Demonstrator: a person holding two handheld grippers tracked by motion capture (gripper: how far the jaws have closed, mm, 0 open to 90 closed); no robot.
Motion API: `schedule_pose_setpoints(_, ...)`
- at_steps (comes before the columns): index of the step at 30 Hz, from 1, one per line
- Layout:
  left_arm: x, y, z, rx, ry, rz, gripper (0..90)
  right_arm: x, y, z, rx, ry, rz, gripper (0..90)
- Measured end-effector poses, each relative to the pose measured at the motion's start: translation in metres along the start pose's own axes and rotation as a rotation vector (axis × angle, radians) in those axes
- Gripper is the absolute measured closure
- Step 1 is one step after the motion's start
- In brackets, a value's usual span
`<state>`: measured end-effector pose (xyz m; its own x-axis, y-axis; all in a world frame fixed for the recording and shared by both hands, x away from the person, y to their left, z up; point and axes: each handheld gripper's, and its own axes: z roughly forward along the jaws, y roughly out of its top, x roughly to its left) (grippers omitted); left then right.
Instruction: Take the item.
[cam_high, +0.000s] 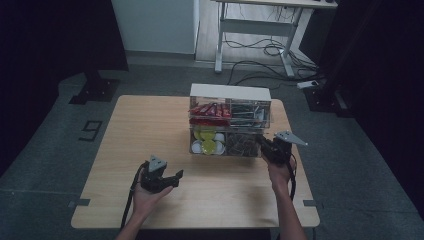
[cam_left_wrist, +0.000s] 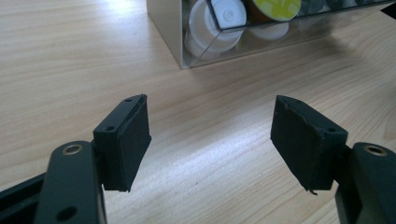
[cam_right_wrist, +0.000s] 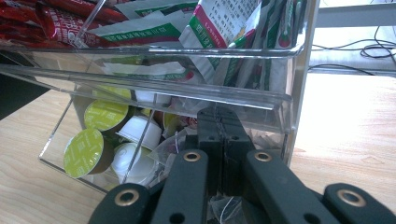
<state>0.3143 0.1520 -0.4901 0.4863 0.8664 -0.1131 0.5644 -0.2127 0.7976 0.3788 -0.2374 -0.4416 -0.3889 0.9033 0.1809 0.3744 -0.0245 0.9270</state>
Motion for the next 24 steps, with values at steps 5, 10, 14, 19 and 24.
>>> schedule_pose_setpoints(5, -0.004, 0.007, 0.002, -0.003, -0.004, 0.015, 28.6, 0.001, 0.001, 0.000, 0.006, -0.006, -0.005, 88.9)
schedule_pose_setpoints(10, -0.007, 0.014, 0.005, 0.001, -0.003, 0.032, 28.5, 0.001, 0.002, 0.000, 0.010, -0.011, -0.010, 88.9)
schedule_pose_setpoints(14, -0.009, 0.018, 0.008, 0.002, -0.004, 0.040, 28.6, 0.001, 0.002, 0.000, 0.010, -0.011, -0.010, 88.9)
schedule_pose_setpoints(19, -0.013, 0.023, 0.009, 0.000, -0.011, 0.048, 28.5, 0.001, 0.001, 0.001, 0.009, -0.011, -0.011, 88.9)
schedule_pose_setpoints(24, -0.015, 0.027, 0.010, -0.001, -0.013, 0.053, 28.6, 0.002, 0.001, 0.001, 0.012, -0.010, -0.013, 88.9)
